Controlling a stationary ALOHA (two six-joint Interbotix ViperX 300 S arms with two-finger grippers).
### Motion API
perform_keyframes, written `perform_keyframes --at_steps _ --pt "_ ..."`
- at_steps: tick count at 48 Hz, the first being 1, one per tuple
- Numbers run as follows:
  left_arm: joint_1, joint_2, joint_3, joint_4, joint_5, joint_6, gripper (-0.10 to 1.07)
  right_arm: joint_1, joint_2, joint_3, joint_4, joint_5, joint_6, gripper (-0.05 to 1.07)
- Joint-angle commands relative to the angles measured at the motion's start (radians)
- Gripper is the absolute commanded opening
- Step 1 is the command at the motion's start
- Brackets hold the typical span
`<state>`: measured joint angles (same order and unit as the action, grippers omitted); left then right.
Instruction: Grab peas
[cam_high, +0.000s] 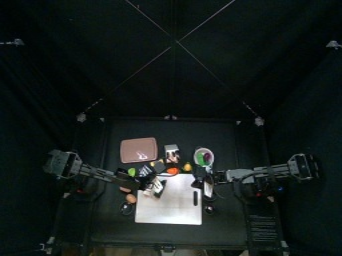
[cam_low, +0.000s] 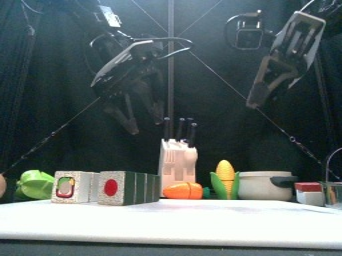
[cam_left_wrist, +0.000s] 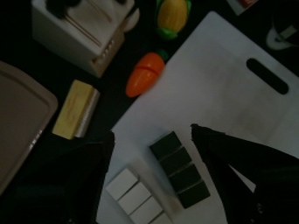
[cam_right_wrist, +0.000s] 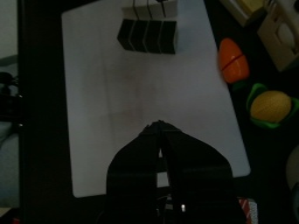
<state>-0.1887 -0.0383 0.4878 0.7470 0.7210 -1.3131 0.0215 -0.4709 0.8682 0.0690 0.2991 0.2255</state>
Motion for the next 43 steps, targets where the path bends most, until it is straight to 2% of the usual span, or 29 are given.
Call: perform_keyframes --at_steps 1,9,16,22,27,33,43 --pt "-0.021 -0.075 0.012 0.118 -0.002 -0.011 1.01 -0.046 -0.087 -0.02 0.006 0.009 0.002 0.01" --pt "-0.043 -0.164 0.069 0.288 -0.009 -0.049 1.01 -0.167 -0.195 0.015 0.035 0.009 0.002 0.01" --pt "-0.043 -0.256 0.155 0.423 -0.012 -0.11 1.01 -0.287 -0.21 0.034 0.084 0.011 0.003 0.05" --pt "-0.043 -0.348 0.236 0.545 -0.02 -0.176 1.01 -0.391 -0.17 0.04 0.167 0.014 0.003 0.17" --pt "-0.043 -0.44 0.304 0.638 -0.044 -0.261 1.01 -0.448 -0.126 0.035 0.224 0.015 0.003 0.29" --pt "-0.021 -0.543 0.367 0.698 -0.061 -0.339 1.01 -0.472 -0.069 0.026 0.25 0.014 0.003 0.44" --pt "0.055 -0.686 0.453 0.805 -0.152 -0.354 1.01 -0.492 0.029 0.02 0.249 0.0 0.003 0.67"
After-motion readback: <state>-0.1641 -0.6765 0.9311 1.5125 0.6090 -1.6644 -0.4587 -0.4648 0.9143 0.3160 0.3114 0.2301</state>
